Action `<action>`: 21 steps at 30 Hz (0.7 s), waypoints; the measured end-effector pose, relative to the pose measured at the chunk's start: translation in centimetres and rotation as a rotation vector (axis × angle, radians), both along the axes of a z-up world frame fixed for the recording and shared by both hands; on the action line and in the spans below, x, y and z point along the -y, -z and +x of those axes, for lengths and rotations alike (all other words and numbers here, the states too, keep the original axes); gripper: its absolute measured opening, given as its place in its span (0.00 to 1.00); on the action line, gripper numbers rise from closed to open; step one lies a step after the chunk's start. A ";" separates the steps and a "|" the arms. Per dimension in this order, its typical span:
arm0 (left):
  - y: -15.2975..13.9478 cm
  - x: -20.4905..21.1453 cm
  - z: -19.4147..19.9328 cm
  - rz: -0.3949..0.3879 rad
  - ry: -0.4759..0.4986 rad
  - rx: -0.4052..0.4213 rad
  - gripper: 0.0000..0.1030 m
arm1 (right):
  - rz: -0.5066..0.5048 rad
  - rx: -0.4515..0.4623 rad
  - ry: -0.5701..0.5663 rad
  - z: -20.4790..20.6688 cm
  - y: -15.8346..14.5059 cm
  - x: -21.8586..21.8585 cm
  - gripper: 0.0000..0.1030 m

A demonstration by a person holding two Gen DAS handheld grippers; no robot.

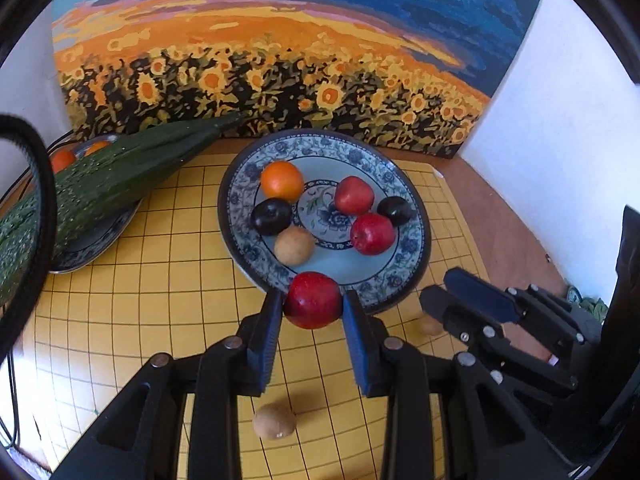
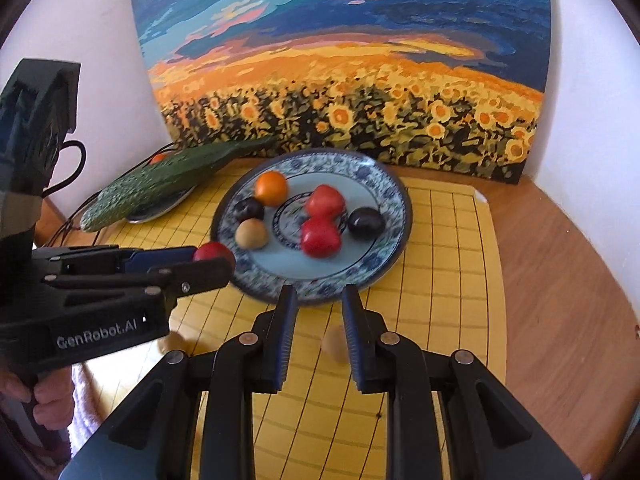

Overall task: Organize fruits
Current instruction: 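Carry the red apple and kiwi toward the plate with both grippers, then lower the red apple onto the plate and open the left gripper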

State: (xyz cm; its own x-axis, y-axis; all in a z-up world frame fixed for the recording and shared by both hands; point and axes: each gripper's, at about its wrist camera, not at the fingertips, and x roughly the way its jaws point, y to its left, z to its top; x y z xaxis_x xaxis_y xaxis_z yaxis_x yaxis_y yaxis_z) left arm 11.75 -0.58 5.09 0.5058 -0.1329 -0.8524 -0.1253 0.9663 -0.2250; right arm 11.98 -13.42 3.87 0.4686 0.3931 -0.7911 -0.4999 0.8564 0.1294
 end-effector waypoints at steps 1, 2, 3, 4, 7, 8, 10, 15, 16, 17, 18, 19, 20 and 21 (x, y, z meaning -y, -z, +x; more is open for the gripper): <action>0.0 0.0 0.1 0.001 -0.001 0.005 0.31 | -0.002 0.001 0.002 0.2 0.0 0.0 0.24; 0.0 0.0 0.2 0.003 0.000 0.006 0.31 | -0.001 0.003 0.004 0.3 0.0 0.0 0.24; 0.0 0.1 0.4 0.005 0.001 0.006 0.31 | 0.001 0.006 0.008 0.4 0.0 0.2 0.24; 0.1 0.0 0.5 0.006 -0.001 0.006 0.31 | 0.003 0.007 0.013 0.4 0.0 0.3 0.24; 0.2 -0.3 0.7 0.003 -0.009 0.006 0.31 | 0.007 0.003 0.027 0.5 0.0 0.9 0.24; 0.2 -0.4 0.8 0.007 -0.014 0.006 0.31 | 0.006 0.001 0.032 0.5 0.1 1.2 0.24; 0.2 -0.3 0.8 0.011 -0.014 0.006 0.34 | 0.004 -0.004 0.039 0.4 0.1 1.6 0.24; 0.1 -0.5 0.4 0.006 -0.023 0.007 0.40 | 0.015 -0.018 0.068 0.3 0.3 3.0 0.27; 0.0 -0.6 0.1 0.004 -0.026 0.007 0.40 | 0.018 -0.019 0.074 0.2 0.3 3.3 0.28; -0.1 -0.6 -0.2 0.001 -0.028 0.008 0.40 | 0.019 -0.019 0.079 0.2 0.3 3.5 0.29; -0.2 -0.7 -0.5 -0.001 -0.031 0.008 0.40 | 0.019 -0.020 0.084 0.1 0.3 3.7 0.30; -0.3 -0.8 -0.7 -0.004 -0.033 0.007 0.41 | 0.018 -0.021 0.090 0.1 0.3 4.1 0.30; -0.4 -0.9 -1.0 -0.006 -0.035 0.007 0.41 | 0.017 -0.022 0.094 0.0 0.3 4.3 0.30; -0.5 -1.0 -1.3 -0.008 -0.036 0.006 0.41 | 0.017 -0.023 0.098 0.0 0.3 4.6 0.30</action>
State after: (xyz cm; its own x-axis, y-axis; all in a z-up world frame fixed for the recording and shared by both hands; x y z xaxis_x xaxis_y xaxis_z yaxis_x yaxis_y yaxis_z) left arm 10.50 0.44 5.55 0.5152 -0.1216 -0.8484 -0.1588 0.9592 -0.2340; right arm 11.95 -17.97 3.57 0.4872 0.3597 -0.7958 -0.4104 0.8987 0.1549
